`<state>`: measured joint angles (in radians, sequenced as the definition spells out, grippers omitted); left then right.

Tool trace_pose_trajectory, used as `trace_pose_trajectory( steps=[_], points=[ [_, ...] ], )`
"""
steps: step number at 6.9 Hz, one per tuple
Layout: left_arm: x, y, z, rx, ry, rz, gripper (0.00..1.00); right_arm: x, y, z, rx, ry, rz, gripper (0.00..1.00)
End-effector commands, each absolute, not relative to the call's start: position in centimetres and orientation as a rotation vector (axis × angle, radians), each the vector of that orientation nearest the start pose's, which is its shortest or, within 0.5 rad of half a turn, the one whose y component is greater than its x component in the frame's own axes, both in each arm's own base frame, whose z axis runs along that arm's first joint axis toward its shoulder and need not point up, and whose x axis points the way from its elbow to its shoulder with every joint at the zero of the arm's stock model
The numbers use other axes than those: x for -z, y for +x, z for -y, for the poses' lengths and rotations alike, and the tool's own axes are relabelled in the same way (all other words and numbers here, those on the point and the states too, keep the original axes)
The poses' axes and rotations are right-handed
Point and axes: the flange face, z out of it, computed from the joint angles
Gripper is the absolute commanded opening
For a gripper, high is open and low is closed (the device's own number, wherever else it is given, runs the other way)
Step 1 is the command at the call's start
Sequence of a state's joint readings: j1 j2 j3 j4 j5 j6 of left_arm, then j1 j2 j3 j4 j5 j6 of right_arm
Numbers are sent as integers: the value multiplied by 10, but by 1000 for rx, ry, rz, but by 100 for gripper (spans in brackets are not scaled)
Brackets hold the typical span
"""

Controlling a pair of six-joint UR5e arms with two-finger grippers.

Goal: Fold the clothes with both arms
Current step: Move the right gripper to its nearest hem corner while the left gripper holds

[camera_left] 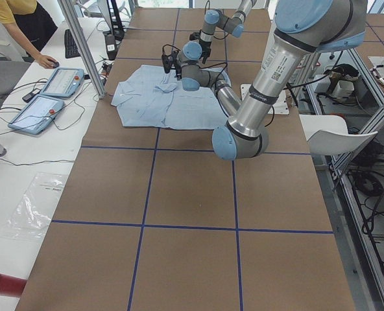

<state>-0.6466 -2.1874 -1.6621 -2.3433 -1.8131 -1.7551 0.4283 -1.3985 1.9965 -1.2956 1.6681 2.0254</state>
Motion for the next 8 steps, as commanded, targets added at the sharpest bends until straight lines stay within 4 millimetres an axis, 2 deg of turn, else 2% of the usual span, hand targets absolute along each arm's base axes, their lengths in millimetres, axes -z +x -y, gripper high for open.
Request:
trace_pose_trajectory(
  steps=[1,3,4,6,7,8],
  points=[
    [-182,435,493,463,231,-1455,83,-359,-434,276,-826,-130,851,89],
    [-182,429,498,469,244,-1453,83,-369,-448,254,-913,-170,793,85],
    [-184,429,500,462,252,-1446,83,-387,-458,242,-893,-158,755,85],
    [-184,428,500,462,254,-1448,83,-396,-460,230,-875,-154,732,82],
    [-188,428,500,463,253,-1442,83,-396,-460,230,-873,-155,732,74],
    [-188,428,499,462,252,-1442,83,-399,-459,229,-874,-155,727,56]
  ],
)
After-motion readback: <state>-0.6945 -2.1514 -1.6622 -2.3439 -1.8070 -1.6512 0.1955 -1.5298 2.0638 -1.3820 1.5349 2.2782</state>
